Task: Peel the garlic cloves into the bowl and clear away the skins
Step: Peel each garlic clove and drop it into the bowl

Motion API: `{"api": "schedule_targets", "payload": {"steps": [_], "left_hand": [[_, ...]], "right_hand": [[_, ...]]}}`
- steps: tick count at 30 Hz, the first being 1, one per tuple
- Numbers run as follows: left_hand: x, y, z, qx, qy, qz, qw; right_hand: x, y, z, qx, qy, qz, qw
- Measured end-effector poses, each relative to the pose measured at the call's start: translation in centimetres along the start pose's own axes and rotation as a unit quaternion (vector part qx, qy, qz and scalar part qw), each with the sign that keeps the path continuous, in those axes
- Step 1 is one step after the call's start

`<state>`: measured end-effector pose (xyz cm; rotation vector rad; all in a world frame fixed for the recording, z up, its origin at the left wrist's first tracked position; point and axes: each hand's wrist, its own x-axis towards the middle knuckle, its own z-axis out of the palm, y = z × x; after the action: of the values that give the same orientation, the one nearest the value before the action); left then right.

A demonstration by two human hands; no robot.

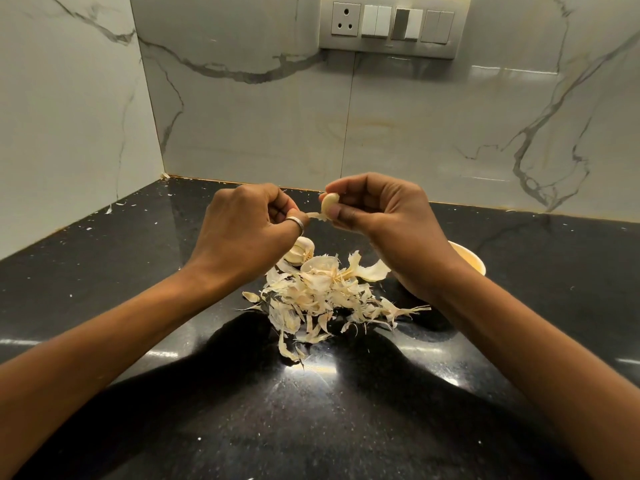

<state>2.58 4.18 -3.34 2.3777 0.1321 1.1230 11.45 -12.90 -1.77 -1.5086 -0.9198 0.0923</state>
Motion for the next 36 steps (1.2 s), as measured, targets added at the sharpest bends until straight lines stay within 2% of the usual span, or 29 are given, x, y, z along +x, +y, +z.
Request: {"api": "schedule_targets", "payload": {"steps": [9,16,26,36], "left_hand": [[0.1,-0.3,0.0,0.027,-0.006,-0.006,1.000],[0.1,-0.3,0.1,0.029,0.001,0.031,0.999],[-0.1,0.8,-0.4,-0.008,0.018,0.127,0.992],[-0.2,0.5,-0.3,0.007,0.021,0.126,0.992]], "right_hand": [[0.2,-0.3,-0.4,0.109,0.018,0.047,0.993],[0.2,-0.2,-0.5,0.109,0.001,0.069,0.992],[0.0,0.3,0.2,-0.105,-0.041,-0.024,0.993],[0.2,0.6,0.2,-0.163,-0.022,-0.048,0.985]]}}
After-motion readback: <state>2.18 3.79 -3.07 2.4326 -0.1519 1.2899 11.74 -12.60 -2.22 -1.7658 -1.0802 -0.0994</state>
